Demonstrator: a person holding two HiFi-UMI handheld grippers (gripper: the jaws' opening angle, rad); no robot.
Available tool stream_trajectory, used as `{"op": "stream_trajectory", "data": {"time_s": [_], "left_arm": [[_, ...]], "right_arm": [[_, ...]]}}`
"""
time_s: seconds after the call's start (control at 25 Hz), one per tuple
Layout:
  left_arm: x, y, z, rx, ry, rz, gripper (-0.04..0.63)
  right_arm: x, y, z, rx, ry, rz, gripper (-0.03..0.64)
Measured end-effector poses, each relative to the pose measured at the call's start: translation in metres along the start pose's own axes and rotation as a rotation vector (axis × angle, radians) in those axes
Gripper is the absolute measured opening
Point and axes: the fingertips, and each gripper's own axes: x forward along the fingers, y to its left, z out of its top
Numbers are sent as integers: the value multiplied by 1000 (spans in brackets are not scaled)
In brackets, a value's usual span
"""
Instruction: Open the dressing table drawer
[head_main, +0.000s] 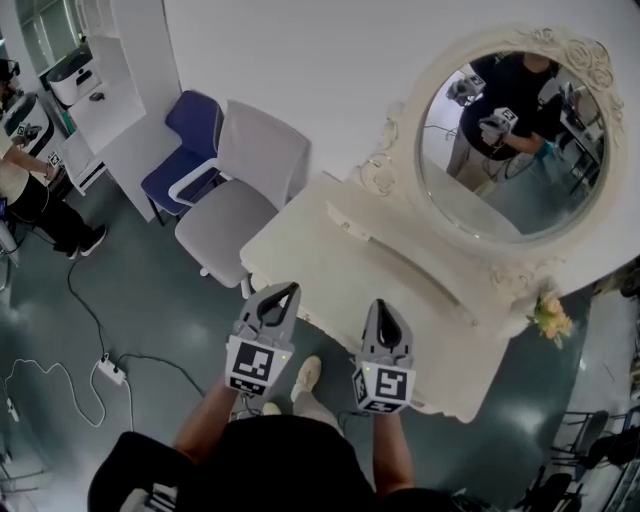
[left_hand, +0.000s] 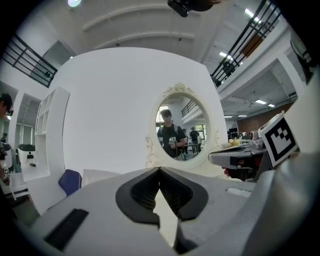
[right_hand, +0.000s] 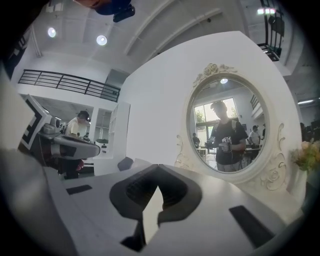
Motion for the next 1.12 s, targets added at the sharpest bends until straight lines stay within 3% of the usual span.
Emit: {"op": "stream_trajectory", "data": {"time_s": [0.48,0.88,1.12], "left_arm": [[123,24,-7,-20,46,-6,2],[180,28,-19,-10,82,-23,2],[203,28,-31,-7,109,-84,2]], "right_arm": [[101,-64,-17,22,46,6,-2],[143,-89,-38,53,67,1,-2],[154,-93,-53,83,89,-47,-2]]}}
